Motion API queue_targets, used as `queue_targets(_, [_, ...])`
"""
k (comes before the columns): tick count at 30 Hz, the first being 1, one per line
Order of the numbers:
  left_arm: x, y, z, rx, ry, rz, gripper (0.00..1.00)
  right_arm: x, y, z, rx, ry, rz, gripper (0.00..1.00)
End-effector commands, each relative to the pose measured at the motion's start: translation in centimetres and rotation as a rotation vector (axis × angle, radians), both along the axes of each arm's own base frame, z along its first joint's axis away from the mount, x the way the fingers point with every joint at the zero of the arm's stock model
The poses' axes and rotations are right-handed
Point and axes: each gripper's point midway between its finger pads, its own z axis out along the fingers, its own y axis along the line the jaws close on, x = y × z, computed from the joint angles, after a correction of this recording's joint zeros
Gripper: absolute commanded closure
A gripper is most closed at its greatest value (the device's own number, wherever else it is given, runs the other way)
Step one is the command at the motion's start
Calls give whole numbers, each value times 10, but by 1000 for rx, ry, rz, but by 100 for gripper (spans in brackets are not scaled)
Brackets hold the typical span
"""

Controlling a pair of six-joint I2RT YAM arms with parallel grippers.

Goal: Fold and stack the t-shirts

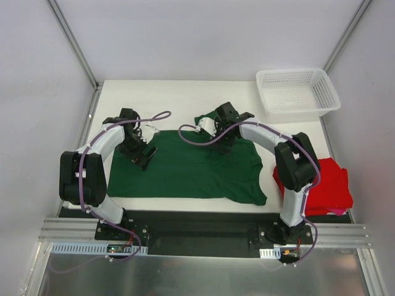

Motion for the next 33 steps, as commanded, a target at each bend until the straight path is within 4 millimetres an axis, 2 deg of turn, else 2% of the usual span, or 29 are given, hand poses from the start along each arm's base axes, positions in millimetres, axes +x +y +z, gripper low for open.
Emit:
queue_targets(1, [-1,-8,3,-13,3,-23,1,5,36,36,144,-41,18,4])
queue_targets(8, [1,-8,2,-8,1,-24,1,-12,58,58,153,-19,45,4])
queue_targets(12, [2,-9,2,-4,1,-28,1,-14,70,69,202,-6,43,4])
queue_targets(16, [4,-10,0,-4,5,-30,1,-19,68,45,144,38,54,4])
queue_targets(19, [4,-11,0,-6,2,-31,1,-18,60,24,96,31,56,4])
queue_targets(24, [6,-12,-1,-9,4,-35,1,-12,51,0,18,29,53,4])
queue_targets(28, [9,-14,1,-11,-4,-38,1,-10,40,-12,-54,37,57,4])
queue_targets(33, [11,-14,1,-15,-6,-40,1,2,30,-14,-116,3,36,4])
